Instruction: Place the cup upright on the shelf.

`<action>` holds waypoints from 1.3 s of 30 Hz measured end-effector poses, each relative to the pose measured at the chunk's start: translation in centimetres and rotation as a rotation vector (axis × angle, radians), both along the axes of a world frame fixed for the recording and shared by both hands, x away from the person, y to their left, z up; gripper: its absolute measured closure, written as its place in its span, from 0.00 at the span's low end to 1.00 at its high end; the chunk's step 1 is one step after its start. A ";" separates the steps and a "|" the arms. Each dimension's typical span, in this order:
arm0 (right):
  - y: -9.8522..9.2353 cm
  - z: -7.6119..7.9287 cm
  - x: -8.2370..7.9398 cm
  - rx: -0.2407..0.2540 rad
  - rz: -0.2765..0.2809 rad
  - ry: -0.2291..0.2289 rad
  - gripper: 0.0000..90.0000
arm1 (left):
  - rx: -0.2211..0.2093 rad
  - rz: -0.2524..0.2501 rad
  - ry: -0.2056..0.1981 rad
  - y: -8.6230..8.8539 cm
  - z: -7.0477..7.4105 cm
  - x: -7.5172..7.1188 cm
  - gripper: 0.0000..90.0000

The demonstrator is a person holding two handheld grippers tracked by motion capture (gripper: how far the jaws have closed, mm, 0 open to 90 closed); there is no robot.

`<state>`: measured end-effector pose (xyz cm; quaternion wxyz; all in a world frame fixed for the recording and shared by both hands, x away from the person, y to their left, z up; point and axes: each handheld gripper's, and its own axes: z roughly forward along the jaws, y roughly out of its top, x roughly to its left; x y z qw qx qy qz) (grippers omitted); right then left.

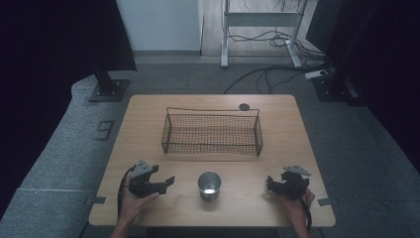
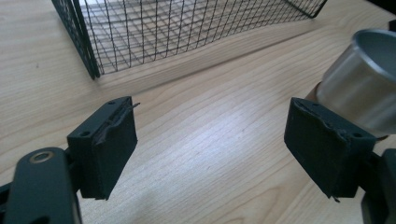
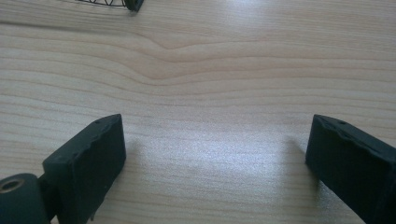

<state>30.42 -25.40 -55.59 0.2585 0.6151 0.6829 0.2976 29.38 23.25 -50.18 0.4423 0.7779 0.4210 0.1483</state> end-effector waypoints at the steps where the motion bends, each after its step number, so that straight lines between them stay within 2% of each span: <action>1: 0.0 0.0 0.0 0.000 0.001 -0.001 0.06 | 0.000 -0.001 -0.003 -0.1 0.2 -0.1 0.19; 7: 0.0 0.0 0.0 0.000 0.002 -0.001 0.06 | -0.023 -0.032 -0.012 -0.7 1.0 -0.6 0.17; 13: 0.0 0.0 0.0 0.000 0.002 -0.001 0.06 | -0.050 -0.058 -0.001 -1.1 1.2 -0.8 0.17; 22: 0.0 0.0 0.0 0.000 0.002 -0.001 0.06 | -0.054 -0.116 -0.006 -2.3 1.6 -1.3 0.16; 30: 0.0 0.0 -0.1 -0.001 0.000 -0.004 0.07 | -0.091 -0.156 0.010 -3.2 2.0 -1.4 0.15; 39: -0.1 0.0 -0.7 0.002 -0.015 -0.006 0.08 | -0.076 -0.205 0.019 -4.8 1.9 -1.4 0.14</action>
